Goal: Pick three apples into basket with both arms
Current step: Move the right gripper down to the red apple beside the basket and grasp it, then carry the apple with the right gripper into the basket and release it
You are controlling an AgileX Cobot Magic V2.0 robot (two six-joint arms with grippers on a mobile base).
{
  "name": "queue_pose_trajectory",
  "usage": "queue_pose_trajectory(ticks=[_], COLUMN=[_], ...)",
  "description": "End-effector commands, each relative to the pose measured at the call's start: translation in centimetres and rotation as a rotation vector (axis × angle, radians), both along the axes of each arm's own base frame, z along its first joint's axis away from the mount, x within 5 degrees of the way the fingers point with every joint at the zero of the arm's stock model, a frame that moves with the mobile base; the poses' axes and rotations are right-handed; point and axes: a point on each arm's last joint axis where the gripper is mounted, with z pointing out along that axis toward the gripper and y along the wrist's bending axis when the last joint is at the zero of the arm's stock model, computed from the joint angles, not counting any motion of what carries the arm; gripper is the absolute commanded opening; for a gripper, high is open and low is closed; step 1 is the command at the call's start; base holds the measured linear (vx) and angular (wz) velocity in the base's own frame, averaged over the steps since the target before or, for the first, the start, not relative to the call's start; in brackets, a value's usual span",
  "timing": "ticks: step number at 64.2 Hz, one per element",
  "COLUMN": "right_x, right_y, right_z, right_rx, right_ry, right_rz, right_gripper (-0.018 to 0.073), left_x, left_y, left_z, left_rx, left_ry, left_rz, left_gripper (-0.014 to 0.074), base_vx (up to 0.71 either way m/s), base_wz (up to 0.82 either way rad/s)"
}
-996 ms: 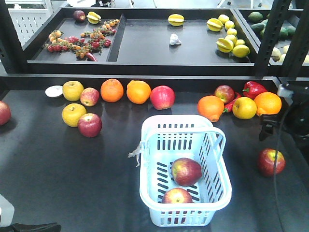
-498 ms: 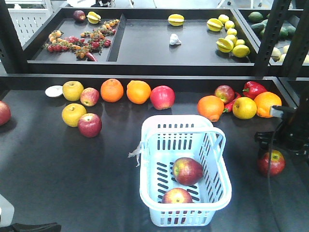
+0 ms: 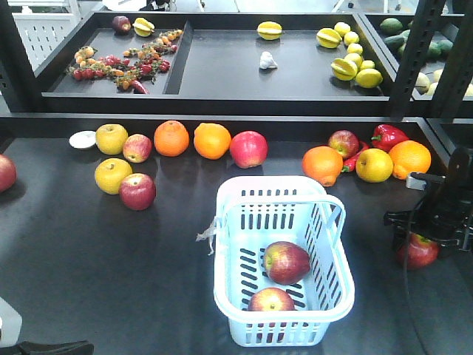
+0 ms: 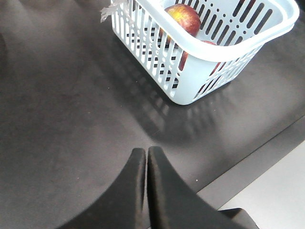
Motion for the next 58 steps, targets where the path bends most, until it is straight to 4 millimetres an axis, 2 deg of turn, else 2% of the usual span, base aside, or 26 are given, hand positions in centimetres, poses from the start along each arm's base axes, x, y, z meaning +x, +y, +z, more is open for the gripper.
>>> queue_pose_trajectory(ticks=[1, 14, 24, 38, 50, 58], right_x=[0.7, 0.7, 0.3, -1.6, -4.2, -5.8], right_y=[-0.3, 0.0, 0.4, 1.0, 2.6, 4.4], right_z=[2.9, 4.2, 7.8, 14.3, 19.5, 22.4], right_rx=[-0.02, 0.004, 0.019, 0.024, 0.124, 0.177], right_ry=[-0.088, -0.112, -0.184, -0.267, -0.33, -0.377], right_rz=[0.0, 0.026, 0.038, 0.056, 0.113, 0.19], right_gripper=[0.0454, 0.0216, 0.009, 0.0069, 0.0072, 0.0072], left_x=[0.5, 0.5, 0.6, 0.6, 0.6, 0.6], left_y=[-0.3, -0.3, -0.3, -0.3, -0.3, -0.3], left_z=[1.3, 1.3, 1.3, 1.3, 1.3, 1.3], left_rx=[-0.058, -0.058, -0.058, -0.058, -0.058, -0.058], left_ry=[-0.059, -0.06, -0.061, -0.061, -0.061, -0.061], left_rz=[0.024, 0.023, 0.024, 0.024, 0.024, 0.024], left_gripper=[-0.0008, -0.0008, -0.0008, -0.0008, -0.0008, -0.0008], base_vx=[0.0, 0.0, 0.0, 0.0, 0.0, 0.0], base_wz=[0.0, 0.0, 0.0, 0.0, 0.0, 0.0])
